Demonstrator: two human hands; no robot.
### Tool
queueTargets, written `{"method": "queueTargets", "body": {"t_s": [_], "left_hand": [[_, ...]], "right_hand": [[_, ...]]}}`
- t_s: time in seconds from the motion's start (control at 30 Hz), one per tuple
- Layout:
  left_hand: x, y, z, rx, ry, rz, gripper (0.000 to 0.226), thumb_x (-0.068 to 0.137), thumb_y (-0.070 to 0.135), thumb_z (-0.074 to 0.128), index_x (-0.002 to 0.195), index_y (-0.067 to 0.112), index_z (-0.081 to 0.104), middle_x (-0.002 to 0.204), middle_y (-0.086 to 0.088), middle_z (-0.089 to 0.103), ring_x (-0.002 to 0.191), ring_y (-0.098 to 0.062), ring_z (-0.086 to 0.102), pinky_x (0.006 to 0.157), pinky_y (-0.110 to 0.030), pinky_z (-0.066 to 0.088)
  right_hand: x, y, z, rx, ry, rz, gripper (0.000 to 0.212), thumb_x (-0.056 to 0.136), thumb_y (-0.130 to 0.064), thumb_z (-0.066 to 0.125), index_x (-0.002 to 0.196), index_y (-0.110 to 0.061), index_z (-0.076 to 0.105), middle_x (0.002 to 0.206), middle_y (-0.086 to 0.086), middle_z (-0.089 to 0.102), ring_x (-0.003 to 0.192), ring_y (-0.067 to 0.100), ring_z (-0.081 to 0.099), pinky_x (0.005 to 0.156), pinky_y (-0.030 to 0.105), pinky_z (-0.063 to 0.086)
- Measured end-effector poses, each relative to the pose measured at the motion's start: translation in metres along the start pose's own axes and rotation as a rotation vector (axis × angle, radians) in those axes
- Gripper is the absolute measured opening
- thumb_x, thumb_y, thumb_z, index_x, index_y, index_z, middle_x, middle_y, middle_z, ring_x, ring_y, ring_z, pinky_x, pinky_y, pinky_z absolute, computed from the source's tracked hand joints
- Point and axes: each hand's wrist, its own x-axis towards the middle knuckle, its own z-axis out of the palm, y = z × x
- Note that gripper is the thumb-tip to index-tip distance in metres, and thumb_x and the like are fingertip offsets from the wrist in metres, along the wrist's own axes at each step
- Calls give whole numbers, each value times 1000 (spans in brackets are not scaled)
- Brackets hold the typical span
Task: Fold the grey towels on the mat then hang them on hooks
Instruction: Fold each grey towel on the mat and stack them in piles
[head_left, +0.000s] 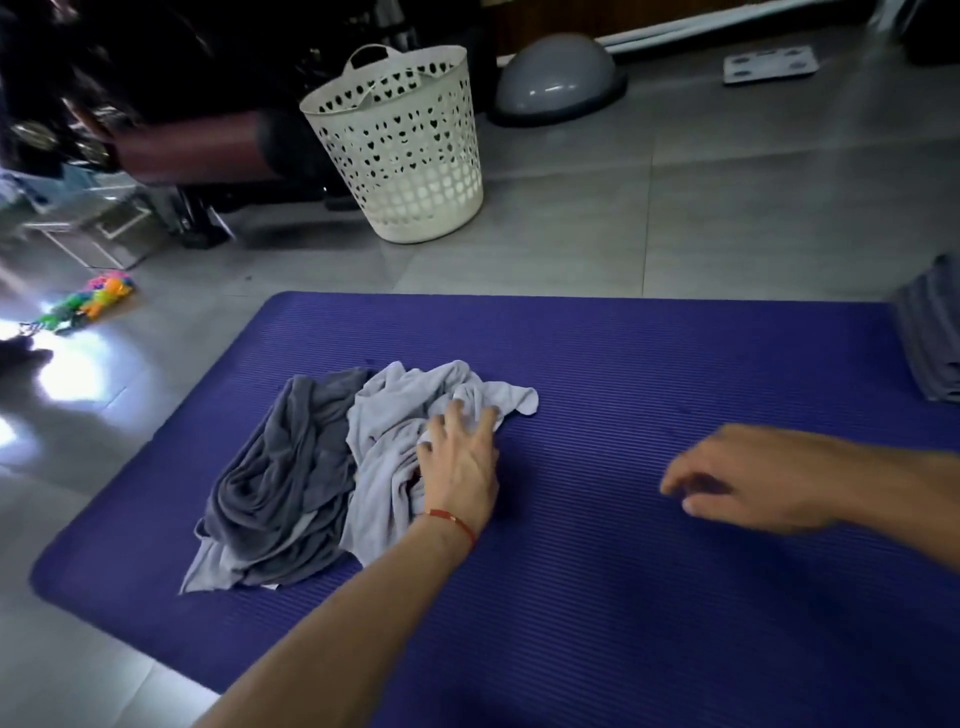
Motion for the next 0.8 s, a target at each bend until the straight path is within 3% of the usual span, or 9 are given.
{"method": "queueTargets", "body": {"t_s": [0.13,0.27,0.37,0.43,0.47,0.53,0.63,0.7,0.8], "left_hand": [[33,-29,3,132,-308,-106,38,98,22,53,135,27,47,130,-11,59,120,-33,55,103,-47,39],[-9,13,-18,-252,-88,291,26,90,6,60,114,16,64,106,-5,71,96,-28,68,84,-36,51],[-72,78,-47,-694,-73,641,23,97,6,56,118,13,65,109,-4,67,98,-21,64,87,-31,50],[-98,109,-68,-852,-82,739,23,100,7,52,119,10,65,113,-3,66,101,-18,63,88,-30,50],[-103,115,-77,-933,-72,721,22,100,8,53,118,9,65,114,-2,66,102,-15,62,89,-28,49],[-101,110,-85,-1000,-47,630,21,100,13,55,118,14,65,112,11,66,102,-3,61,88,-23,47],[-78,82,-70,-861,-64,397,16,100,25,60,116,25,61,86,27,63,79,7,59,71,-14,41],[-54,71,-64,-769,-114,425,15,97,32,65,111,27,64,88,20,66,83,3,61,73,-16,44],[-24,76,-72,-661,-201,654,19,92,31,71,109,22,68,98,13,68,90,-1,61,79,-18,46]], "right_hand": [[-13,12,59,117,1,71,31,104,-42,50,134,-42,58,111,-27,58,96,-4,57,87,20,50],[-11,13,87,312,52,75,47,99,-40,61,135,-60,37,132,-27,48,100,-8,57,88,19,52],[3,15,91,576,200,-5,93,85,-46,76,148,-66,10,156,-27,16,135,-6,40,106,28,47],[7,21,93,635,240,-89,78,85,-51,72,148,-59,28,162,-30,2,146,-8,17,112,30,35],[5,25,94,640,258,-108,52,89,-50,69,138,-50,50,159,-31,21,143,-11,25,109,29,37],[-4,37,99,630,289,-48,19,94,-48,67,99,-29,67,104,-26,65,102,-2,61,85,26,47],[-28,57,101,615,244,106,39,81,-63,74,81,-29,56,73,-8,57,62,5,48,60,24,39],[-46,71,93,591,269,132,49,74,-70,75,76,-25,55,67,-10,53,59,5,45,57,26,36],[-75,90,67,630,164,191,55,65,-76,77,89,-27,70,86,-8,72,76,11,67,69,35,54]]}}
